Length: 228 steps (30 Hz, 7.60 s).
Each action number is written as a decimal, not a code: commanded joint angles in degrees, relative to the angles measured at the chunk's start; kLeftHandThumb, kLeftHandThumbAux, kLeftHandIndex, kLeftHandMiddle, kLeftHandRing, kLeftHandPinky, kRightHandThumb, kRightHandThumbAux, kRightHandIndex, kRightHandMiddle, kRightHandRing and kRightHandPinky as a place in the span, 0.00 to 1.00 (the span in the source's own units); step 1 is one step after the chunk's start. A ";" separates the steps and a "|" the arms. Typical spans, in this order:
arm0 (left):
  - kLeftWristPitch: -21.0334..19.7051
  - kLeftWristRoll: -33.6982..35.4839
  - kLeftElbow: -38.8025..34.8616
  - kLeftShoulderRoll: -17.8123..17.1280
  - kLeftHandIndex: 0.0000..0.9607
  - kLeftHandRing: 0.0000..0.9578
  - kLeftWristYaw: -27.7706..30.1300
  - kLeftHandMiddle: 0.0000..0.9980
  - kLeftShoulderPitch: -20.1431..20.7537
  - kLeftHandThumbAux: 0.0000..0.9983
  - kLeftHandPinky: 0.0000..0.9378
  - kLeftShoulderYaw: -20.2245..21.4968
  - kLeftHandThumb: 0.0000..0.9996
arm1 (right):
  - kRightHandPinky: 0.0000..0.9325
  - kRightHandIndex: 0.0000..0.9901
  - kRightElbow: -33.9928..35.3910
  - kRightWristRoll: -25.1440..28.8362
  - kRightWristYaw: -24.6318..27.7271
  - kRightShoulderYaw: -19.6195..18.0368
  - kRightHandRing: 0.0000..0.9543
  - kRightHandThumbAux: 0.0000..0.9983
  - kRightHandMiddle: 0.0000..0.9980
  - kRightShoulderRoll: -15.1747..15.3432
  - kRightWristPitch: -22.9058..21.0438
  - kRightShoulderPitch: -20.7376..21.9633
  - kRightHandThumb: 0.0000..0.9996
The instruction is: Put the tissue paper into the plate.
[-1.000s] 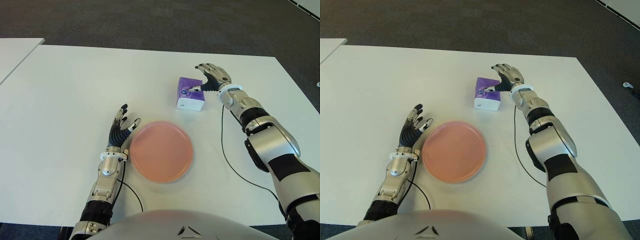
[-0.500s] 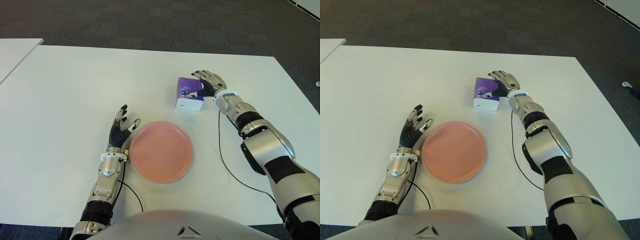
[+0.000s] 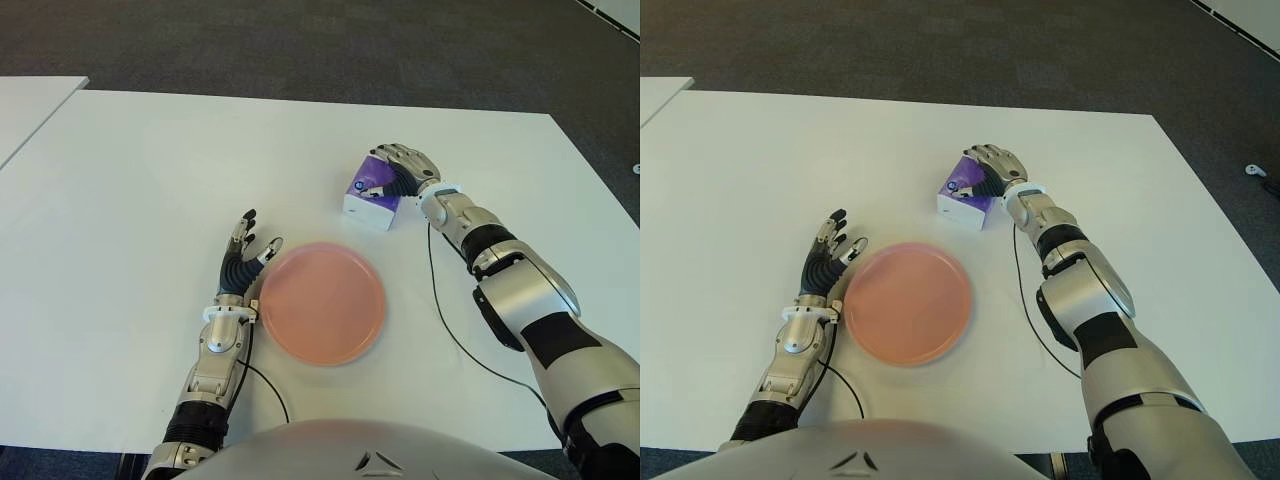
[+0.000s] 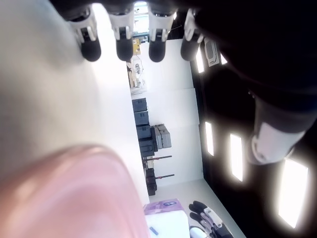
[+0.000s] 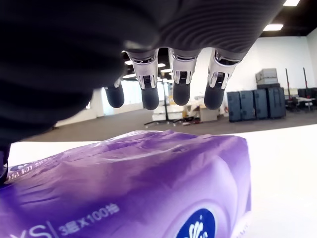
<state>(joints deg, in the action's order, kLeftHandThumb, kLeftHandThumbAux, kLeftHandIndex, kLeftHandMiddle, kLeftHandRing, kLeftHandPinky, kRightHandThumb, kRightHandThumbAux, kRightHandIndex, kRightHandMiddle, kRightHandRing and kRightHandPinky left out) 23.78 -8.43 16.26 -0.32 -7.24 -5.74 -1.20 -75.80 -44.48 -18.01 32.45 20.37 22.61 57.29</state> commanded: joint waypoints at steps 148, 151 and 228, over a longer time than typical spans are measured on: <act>3.59 -1.92 4.28 -0.61 0.00 0.00 -1.98 0.00 0.20 0.49 0.00 -0.63 0.00 | 0.00 0.00 22.58 6.65 -0.45 -7.89 0.00 0.42 0.00 7.32 8.14 -18.47 0.26; 3.69 -1.93 4.38 -0.64 0.00 0.00 -1.93 0.00 0.20 0.50 0.00 -0.56 0.00 | 0.00 0.00 23.95 7.41 0.39 -8.79 0.00 0.42 0.00 7.75 8.03 -18.94 0.28; 4.26 -1.72 5.13 -0.27 0.00 0.00 -2.07 0.00 -0.34 0.54 0.00 -0.76 0.00 | 0.00 0.00 10.01 -3.72 0.77 1.44 0.00 0.34 0.00 4.18 9.26 -7.19 0.21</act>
<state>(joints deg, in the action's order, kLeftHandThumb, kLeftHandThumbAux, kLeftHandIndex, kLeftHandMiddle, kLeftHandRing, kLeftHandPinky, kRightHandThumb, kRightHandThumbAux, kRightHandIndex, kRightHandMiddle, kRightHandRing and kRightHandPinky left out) 28.95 -10.11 19.93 -0.88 -8.96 -4.51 -1.83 -65.09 -46.27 -16.55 31.99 24.65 31.98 49.30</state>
